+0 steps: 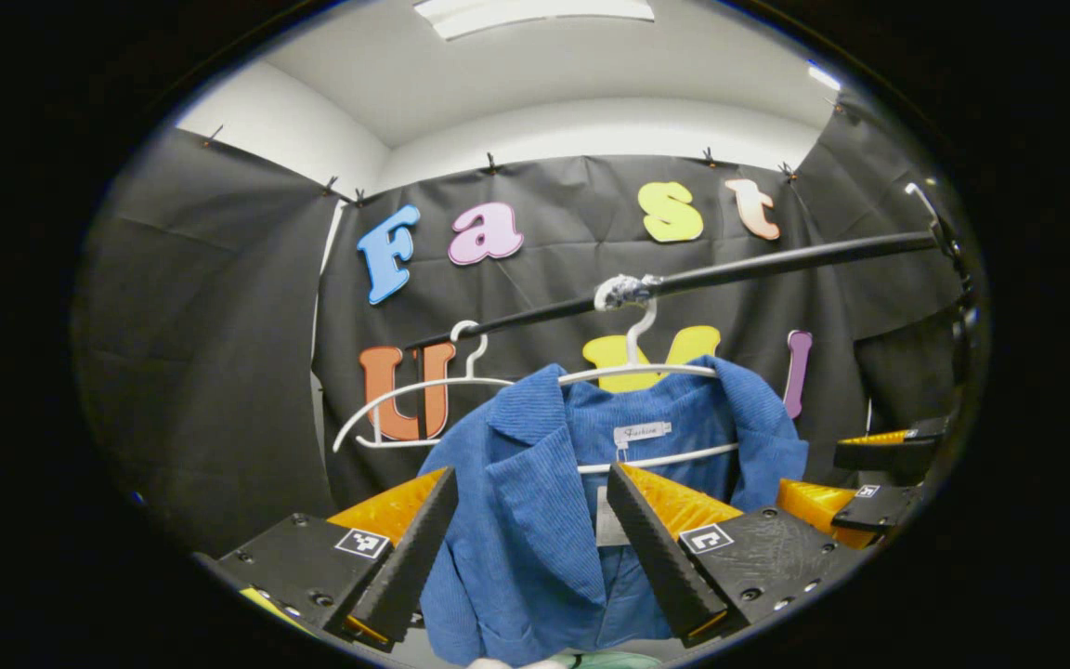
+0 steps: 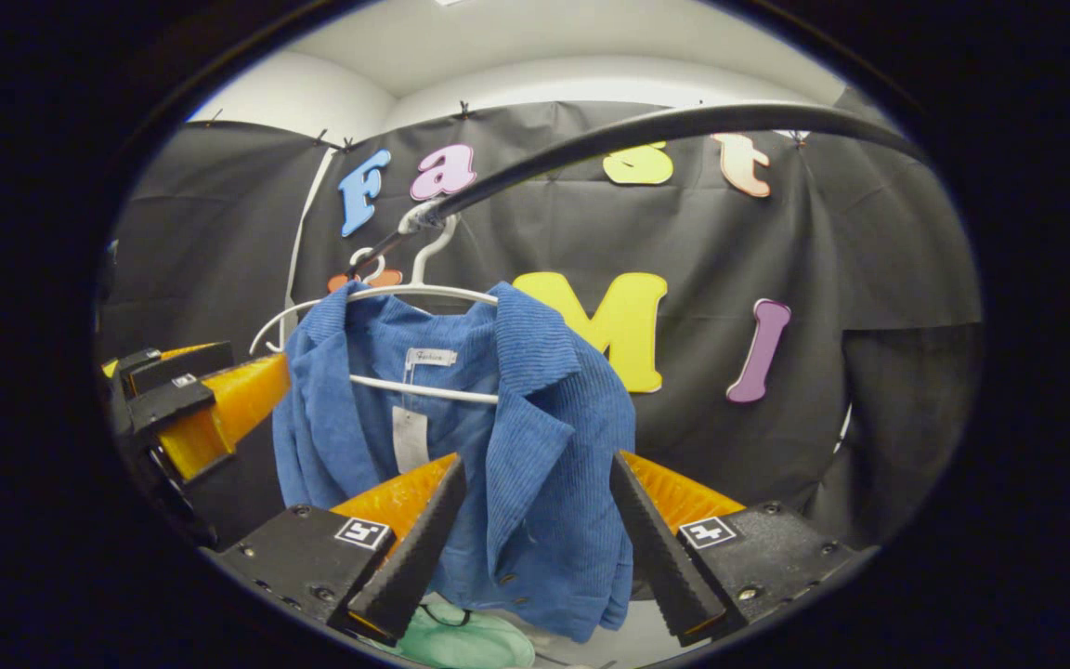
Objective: Grasp the clothes on the hanger with both hands and then place them into the laundry hamper below.
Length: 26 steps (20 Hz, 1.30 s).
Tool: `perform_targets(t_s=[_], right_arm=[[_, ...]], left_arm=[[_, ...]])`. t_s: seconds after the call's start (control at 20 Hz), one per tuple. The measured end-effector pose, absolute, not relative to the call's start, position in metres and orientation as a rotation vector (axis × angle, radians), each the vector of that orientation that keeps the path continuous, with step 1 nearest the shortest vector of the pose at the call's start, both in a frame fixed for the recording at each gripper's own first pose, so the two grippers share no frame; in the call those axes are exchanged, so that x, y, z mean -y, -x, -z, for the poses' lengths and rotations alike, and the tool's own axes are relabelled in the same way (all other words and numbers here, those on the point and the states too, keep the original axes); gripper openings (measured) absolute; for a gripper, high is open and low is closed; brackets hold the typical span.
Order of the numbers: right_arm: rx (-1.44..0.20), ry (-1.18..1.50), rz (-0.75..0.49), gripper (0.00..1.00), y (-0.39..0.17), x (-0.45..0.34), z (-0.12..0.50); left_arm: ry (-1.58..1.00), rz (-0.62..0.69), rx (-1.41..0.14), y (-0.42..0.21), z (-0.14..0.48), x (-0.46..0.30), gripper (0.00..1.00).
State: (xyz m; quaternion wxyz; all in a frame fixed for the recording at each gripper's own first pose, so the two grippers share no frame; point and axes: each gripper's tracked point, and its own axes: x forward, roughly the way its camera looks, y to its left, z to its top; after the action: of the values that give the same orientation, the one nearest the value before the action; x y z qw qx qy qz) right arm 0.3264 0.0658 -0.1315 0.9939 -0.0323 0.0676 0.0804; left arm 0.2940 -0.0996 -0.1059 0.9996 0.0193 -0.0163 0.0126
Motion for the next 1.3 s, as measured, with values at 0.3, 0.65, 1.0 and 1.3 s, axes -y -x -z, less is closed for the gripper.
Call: perform_targets(t_s=[0.3,0.65,1.0,1.3], right_arm=[[-0.151,0.068,-0.181,0.98,-0.374,-0.076,0.146],[-0.214,-0.006,-0.257,0.72,-0.402,-0.082,0.170],[-0.241,-0.113,-0.327,0.16,-0.416,-0.071,0.174],[-0.240,-0.155,-0.529,0.09,-0.409,-0.083,0.170]], left_arm=[[-0.069,-0.055,-0.011,-0.336,0.140,0.109,0.96],[-0.053,-0.082,-0.044,-0.368,0.158,0.109,0.98],[-0.007,-0.047,-0.127,-0.377,0.169,0.108,0.60],[-0.015,-0.068,-0.154,-0.369,0.170,0.090,0.05]])
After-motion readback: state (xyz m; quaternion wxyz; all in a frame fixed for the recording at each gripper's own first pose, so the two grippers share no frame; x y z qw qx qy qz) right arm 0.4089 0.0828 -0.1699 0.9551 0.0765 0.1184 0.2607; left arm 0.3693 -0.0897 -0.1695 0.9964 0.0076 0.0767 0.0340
